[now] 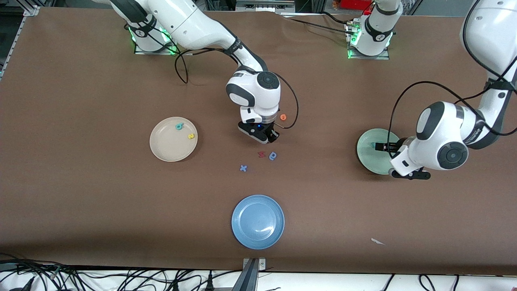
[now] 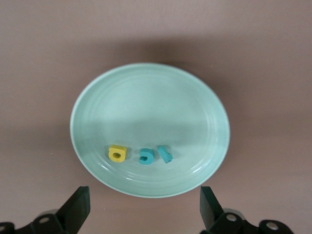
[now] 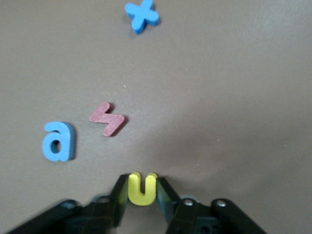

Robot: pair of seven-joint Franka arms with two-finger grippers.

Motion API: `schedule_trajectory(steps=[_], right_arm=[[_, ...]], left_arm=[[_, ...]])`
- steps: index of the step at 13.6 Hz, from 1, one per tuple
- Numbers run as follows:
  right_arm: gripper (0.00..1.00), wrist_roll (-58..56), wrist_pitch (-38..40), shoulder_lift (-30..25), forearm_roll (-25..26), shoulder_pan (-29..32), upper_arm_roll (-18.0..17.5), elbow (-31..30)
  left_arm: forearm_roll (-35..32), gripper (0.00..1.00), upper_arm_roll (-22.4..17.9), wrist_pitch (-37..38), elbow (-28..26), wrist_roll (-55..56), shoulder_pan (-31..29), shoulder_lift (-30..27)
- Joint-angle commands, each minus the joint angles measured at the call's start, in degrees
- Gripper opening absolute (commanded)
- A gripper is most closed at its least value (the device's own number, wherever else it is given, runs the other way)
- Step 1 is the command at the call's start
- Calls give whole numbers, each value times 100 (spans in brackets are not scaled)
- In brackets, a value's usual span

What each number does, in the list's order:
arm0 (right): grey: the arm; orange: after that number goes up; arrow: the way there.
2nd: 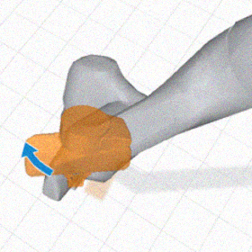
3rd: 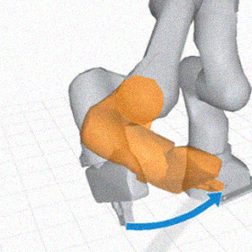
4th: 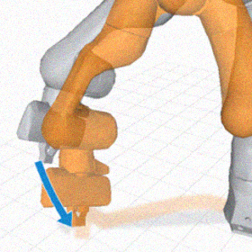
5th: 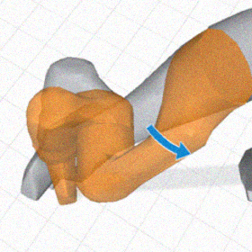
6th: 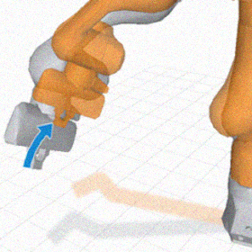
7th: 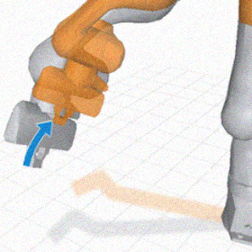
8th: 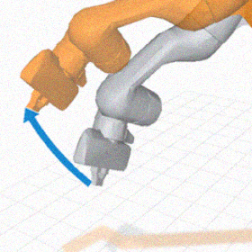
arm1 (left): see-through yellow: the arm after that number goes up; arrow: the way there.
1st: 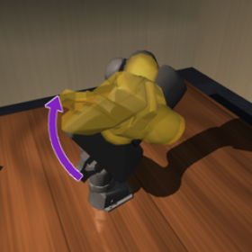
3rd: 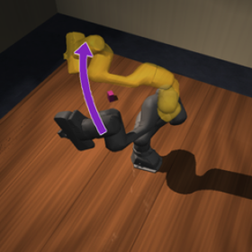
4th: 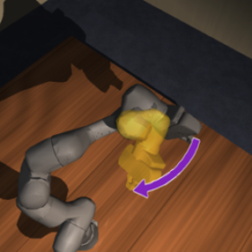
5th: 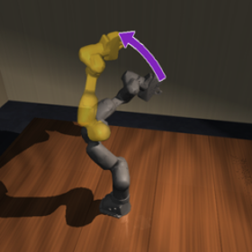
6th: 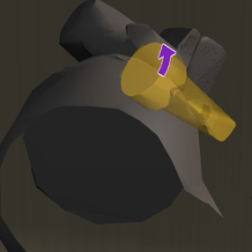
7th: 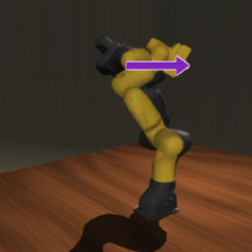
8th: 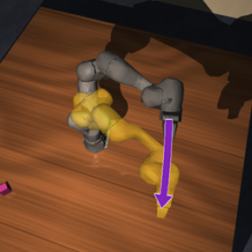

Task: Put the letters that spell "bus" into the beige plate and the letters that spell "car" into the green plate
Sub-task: 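Drop the teal c on the green plate while the right gripper grasps yellow u, then place the yellow u on the beige plate with the right gripper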

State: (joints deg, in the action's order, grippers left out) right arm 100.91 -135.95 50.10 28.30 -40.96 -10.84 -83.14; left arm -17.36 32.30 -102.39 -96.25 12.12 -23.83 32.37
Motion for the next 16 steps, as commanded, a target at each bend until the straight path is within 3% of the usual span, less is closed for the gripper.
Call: schedule_trajectory(steps=[1, 5, 7, 12, 16], right_arm=[[13, 113, 15, 202, 150, -18, 47, 96], [9, -10, 15, -227, 194, 149, 21, -333], [9, -298, 15, -752, 194, 490, -172, -850], [9, -2089, 15, -2440, 123, 2404, -1313, -2713], [10, -3969, 15, -3522, -26, 3303, -1447, -3892]], left_arm=[[-40, 99, 66, 638, 533, -17, -8, -275], [-40, 100, 321, 1790, 1624, -8, 1, -309], [-40, 100, 400, 2186, 1959, -8, 1, -406], [171, 100, 497, 2373, 2172, -8, -34, -810], [232, 100, 506, 2355, 2172, 184, -34, -925]])
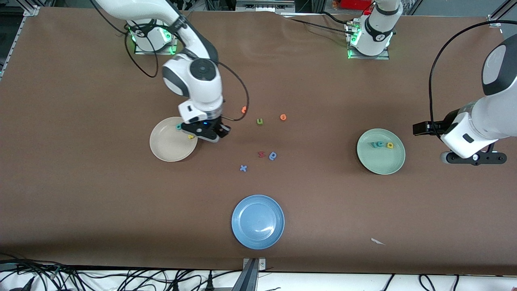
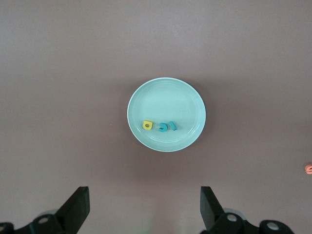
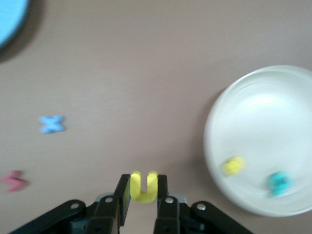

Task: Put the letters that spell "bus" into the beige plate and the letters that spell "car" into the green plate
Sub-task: 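Place the yellow u on the beige plate with the right gripper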

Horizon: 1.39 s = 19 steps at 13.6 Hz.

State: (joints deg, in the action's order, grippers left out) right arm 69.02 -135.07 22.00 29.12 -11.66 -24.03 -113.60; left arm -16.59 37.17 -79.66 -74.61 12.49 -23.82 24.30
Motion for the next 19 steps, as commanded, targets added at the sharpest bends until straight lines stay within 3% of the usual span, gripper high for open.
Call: schedule_trajectory(steps=[1, 3, 4, 5, 6, 9, 11, 13, 15, 19], right_arm=[[10, -1255, -80, -941, -117, 619, -129, -1083], [13, -1785, -81, -1162, -170, 866, -129, -1392], [30, -1848, -81, -1163, -170, 937, -129, -1428], [53, -1883, -81, -1163, -170, 981, -129, -1472], [100, -1936, -81, -1163, -179, 1034, -120, -1490], [100, -2243, 41, -1224, -222, 1157, -129, -1464], [100, -2628, 279, -1364, -773, 1245, -129, -1385], [100, -3304, 961, -1540, -1354, 1350, -137, -1053], [100, -3754, 2137, -1576, -1803, 1360, -137, -194], [100, -4467, 3266, -1690, -1971, 1360, 90, 916]], left_arm=[[261, 100, -16, 82, 8, 192, 0, -119], [279, 100, -243, 82, 8, 175, 341, -127], [297, 100, -567, 73, 17, 166, 630, -153], [427, 100, -988, 73, 87, 140, 938, -171], [698, 100, -1410, 73, 192, 123, 1193, -215], [1446, 100, -2571, 64, 246, 96, 1966, -390], [1684, 100, -3117, -6, 237, 17, 2372, -461], [1931, 100, -3225, -286, 97, -9, 2400, -610], [1940, 100, -3225, -488, -175, -27, 2400, -777], [1958, 100, -3251, -1375, -1150, -229, 2409, -1383]])
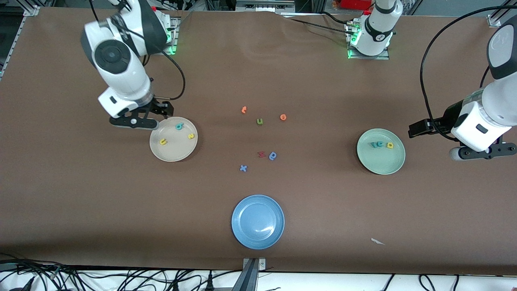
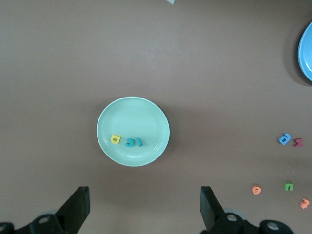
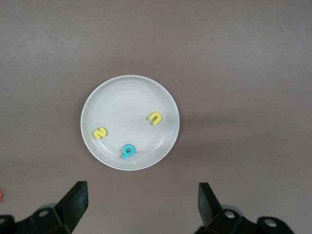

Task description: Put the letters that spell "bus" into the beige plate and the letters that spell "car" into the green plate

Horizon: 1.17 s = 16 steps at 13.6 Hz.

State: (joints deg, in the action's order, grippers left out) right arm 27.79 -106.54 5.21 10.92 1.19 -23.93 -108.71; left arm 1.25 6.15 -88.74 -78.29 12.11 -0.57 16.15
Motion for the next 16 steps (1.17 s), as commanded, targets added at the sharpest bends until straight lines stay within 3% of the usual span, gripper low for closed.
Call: schedule_trajectory(steps=[1, 4, 8, 10, 16], right_arm=[[100, -474, 658, -29, -291, 65, 159, 664], [100, -1299, 1659, -55, -600, 39, 650, 1385], [100, -2836, 2207, -485, -968, -426, 2117, 1695], [100, -3470, 2251, -574, -1004, -418, 2496, 1756], [100, -3658, 2480, -108, -908, -409, 2604, 2372]], left_arm=[[174, 100, -150, -573, -959, -200, 83, -673], [174, 100, -132, -618, -899, -297, -5, -683], [165, 100, -132, -583, -785, -700, -40, -674], [139, 100, -123, -574, -732, -710, -40, -683], [112, 100, -114, -477, -662, -666, -40, -972]])
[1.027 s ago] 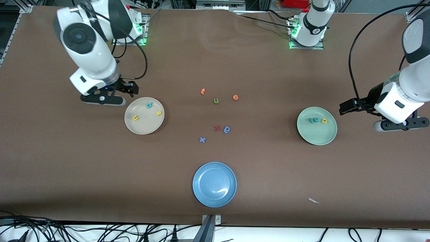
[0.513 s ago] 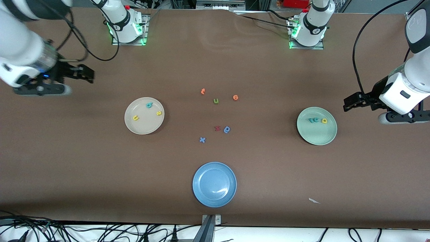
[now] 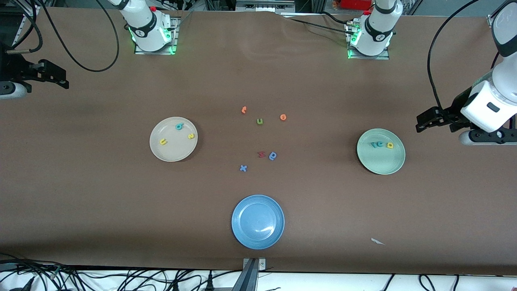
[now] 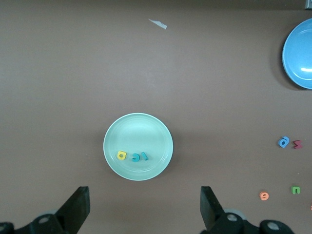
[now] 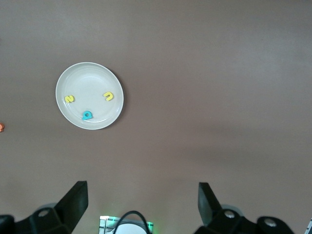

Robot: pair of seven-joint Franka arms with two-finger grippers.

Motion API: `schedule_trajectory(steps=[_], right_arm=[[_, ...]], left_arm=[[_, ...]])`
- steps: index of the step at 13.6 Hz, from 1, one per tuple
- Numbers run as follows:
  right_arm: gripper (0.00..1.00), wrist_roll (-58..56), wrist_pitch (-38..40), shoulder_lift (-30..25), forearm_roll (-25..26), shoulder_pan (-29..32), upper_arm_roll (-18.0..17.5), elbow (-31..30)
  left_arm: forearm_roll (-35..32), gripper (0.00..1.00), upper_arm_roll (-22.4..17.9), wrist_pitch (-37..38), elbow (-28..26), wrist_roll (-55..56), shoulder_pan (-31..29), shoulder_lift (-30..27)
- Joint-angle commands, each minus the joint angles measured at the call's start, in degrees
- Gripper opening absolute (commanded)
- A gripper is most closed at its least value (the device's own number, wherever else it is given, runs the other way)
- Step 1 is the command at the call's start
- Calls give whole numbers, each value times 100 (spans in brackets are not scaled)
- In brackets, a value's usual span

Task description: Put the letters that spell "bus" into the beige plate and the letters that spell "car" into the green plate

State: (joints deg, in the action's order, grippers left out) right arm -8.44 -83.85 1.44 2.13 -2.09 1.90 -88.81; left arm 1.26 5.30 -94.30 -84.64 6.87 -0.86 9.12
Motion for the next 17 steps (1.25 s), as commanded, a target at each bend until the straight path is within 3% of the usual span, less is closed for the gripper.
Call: schedule_trajectory(steps=[1, 11, 17], right_arm=[[100, -35, 211, 269, -3, -82, 21, 382], [100, 273, 211, 260, 112, -152, -32, 399], [100, 273, 185, 260, 112, -143, -23, 408]], left_arm=[[120, 100, -37, 87, -26, -142, -11, -314], [-3, 100, -55, 281, -140, -203, -20, -420], [533, 100, -46, 281, -88, -221, -336, -218]])
